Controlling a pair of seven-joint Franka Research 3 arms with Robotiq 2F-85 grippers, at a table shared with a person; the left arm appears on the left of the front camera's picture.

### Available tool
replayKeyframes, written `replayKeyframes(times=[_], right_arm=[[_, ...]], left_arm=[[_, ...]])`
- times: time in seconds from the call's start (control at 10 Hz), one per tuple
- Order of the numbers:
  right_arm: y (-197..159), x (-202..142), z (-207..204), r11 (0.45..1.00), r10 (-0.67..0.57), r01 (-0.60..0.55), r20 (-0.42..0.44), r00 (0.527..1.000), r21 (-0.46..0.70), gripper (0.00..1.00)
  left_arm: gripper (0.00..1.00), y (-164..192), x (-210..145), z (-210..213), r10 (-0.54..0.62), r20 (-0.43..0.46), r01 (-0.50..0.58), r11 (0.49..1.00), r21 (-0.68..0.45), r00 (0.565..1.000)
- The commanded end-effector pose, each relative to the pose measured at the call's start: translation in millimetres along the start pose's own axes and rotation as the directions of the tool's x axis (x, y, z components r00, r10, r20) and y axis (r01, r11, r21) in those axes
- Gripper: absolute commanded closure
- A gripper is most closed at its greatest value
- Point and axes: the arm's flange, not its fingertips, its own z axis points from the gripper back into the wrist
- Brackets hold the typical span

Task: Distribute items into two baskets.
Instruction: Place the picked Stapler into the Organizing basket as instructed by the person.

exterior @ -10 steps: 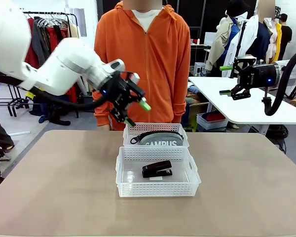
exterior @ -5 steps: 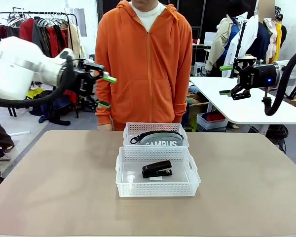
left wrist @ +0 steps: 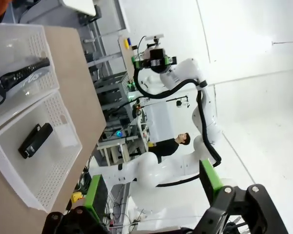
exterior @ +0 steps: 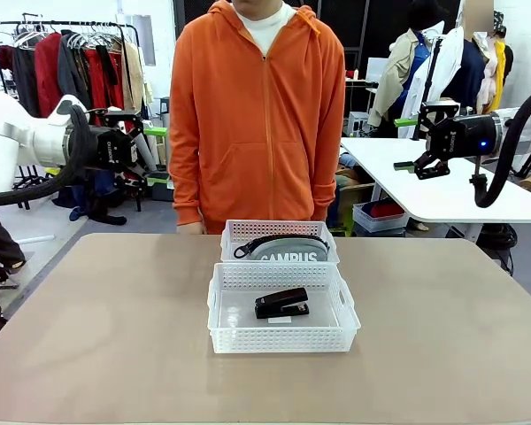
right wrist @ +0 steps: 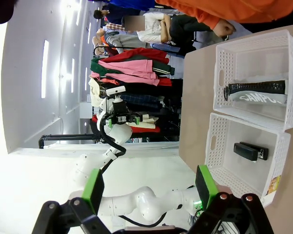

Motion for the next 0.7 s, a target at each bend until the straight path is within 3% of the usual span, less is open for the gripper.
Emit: replayKeyframes(times=[0.0,0.6], right_arm=[[4,0,0,1.0,0.002,-0.002,0.009,1.0,0.021,0.0],[4,0,0,1.0,0.002,-0.002,0.009,1.0,0.021,0.0]], left_arm=[[0.0,-9,-9,1,-0.002,0.045,0.005,0.999,-0.051,0.999],[0.0,-24,-13,7,-0.048,0.055,0.05,0.998,-0.041,0.997]])
